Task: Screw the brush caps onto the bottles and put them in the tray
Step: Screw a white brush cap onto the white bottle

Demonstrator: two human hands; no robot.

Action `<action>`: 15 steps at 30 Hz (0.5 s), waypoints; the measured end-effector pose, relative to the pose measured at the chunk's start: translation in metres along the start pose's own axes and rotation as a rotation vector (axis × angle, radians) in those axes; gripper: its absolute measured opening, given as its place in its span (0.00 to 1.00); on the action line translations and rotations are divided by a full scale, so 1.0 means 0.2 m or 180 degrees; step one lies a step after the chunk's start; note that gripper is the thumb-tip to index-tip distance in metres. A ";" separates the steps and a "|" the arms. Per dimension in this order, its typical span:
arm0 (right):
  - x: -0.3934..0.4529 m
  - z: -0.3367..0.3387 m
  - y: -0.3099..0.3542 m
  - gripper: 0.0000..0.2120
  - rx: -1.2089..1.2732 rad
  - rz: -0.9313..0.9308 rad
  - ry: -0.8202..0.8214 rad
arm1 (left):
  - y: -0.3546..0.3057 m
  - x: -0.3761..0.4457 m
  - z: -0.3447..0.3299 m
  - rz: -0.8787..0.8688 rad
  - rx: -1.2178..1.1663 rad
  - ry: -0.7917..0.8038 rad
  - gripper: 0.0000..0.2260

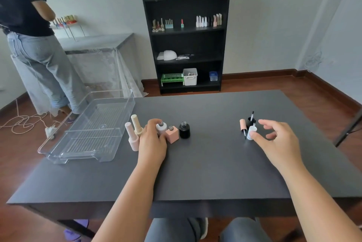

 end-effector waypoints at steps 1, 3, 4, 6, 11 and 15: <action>0.00 -0.01 -0.02 0.17 -0.0001 -0.0066 0.0029 | 0.00 0.00 0.01 -0.0048 -0.0008 -0.0055 0.15; 0.01 -0.03 -0.03 0.17 0.0046 -0.0164 0.0084 | -0.01 -0.02 0.03 -0.0161 0.0042 -0.0216 0.15; 0.02 -0.03 -0.03 0.16 0.0061 -0.0191 0.0111 | -0.02 -0.03 0.05 -0.0211 0.0090 -0.0305 0.15; 0.03 -0.04 -0.03 0.13 0.0037 -0.0212 0.0155 | -0.05 -0.07 0.07 -0.0317 0.0085 -0.0457 0.16; 0.04 -0.07 -0.03 0.08 -0.0151 -0.0153 0.0144 | -0.16 -0.21 0.11 -0.0792 -0.0414 -0.0651 0.18; 0.04 -0.05 -0.03 0.07 -0.0160 -0.0155 0.0041 | -0.28 -0.31 0.05 -0.1112 -0.0870 -0.0419 0.22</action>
Point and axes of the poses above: each hand's wrist, its own x-axis towards the middle knuckle, its own z-axis out of the back of the hand, y = z × x, the point moved 6 cm from there along x, towards the middle knuckle, and after that the axes turned 8 degrees about y, right-handed, at the moved point
